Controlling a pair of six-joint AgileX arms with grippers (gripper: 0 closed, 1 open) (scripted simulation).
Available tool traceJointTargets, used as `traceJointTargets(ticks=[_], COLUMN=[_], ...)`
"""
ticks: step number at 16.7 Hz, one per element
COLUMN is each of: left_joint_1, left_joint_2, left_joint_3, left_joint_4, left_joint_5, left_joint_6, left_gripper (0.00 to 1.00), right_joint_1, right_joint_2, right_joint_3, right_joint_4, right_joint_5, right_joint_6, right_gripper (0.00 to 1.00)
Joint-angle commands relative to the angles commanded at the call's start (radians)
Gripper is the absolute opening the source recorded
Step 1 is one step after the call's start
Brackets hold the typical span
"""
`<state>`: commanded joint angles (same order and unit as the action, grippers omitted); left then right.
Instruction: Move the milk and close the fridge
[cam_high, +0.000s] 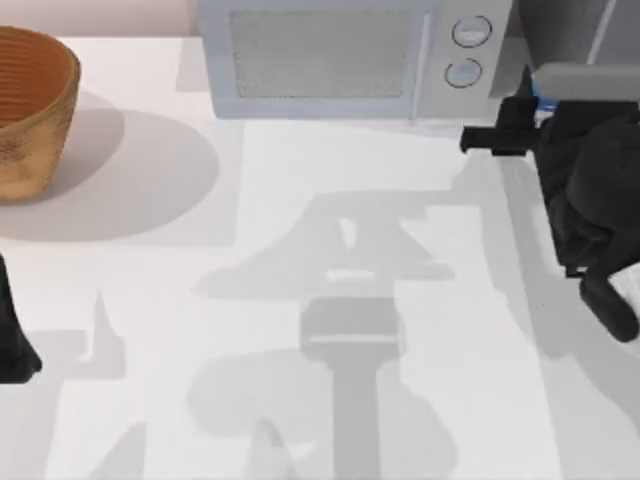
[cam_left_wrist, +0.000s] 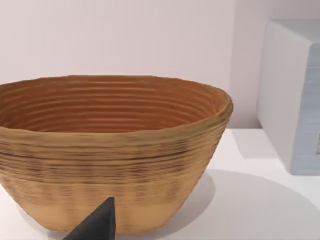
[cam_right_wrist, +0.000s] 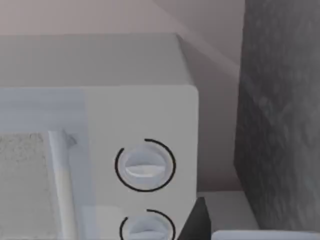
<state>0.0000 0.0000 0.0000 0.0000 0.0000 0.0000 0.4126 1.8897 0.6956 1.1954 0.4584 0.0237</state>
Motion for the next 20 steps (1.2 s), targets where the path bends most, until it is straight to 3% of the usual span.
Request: traceJointTargets(ticks=[4, 7, 15, 20], left_joint_1=[0.000, 0.000, 0.000, 0.000], left_joint_2=[0.000, 0.000, 0.000, 0.000], left_joint_3=[0.000, 0.000, 0.000, 0.000], left_joint_4=[0.000, 0.000, 0.000, 0.000], left_joint_5=[0.000, 0.000, 0.000, 0.000], left_joint_6=[0.000, 0.000, 0.000, 0.000], left_gripper=[1.00, 1.00, 1.00, 1.00], right_joint_1=[-0.261, -0.375, -0.399, -0.461], right_joint_2=[-0.249, -0.362, -0.367, -0.152], right_joint_3=[-0.191, -0.284, -0.288, -0.072], right_joint_4=[-0.051, -0.076, -0.080, -0.093], right_joint_5=[-0.281, -0.396, -0.421, -0.476], right_joint_6=[-0.004, -0.007, -0.006, -0.004], right_gripper=[0.00, 0.00, 0.00, 0.00])
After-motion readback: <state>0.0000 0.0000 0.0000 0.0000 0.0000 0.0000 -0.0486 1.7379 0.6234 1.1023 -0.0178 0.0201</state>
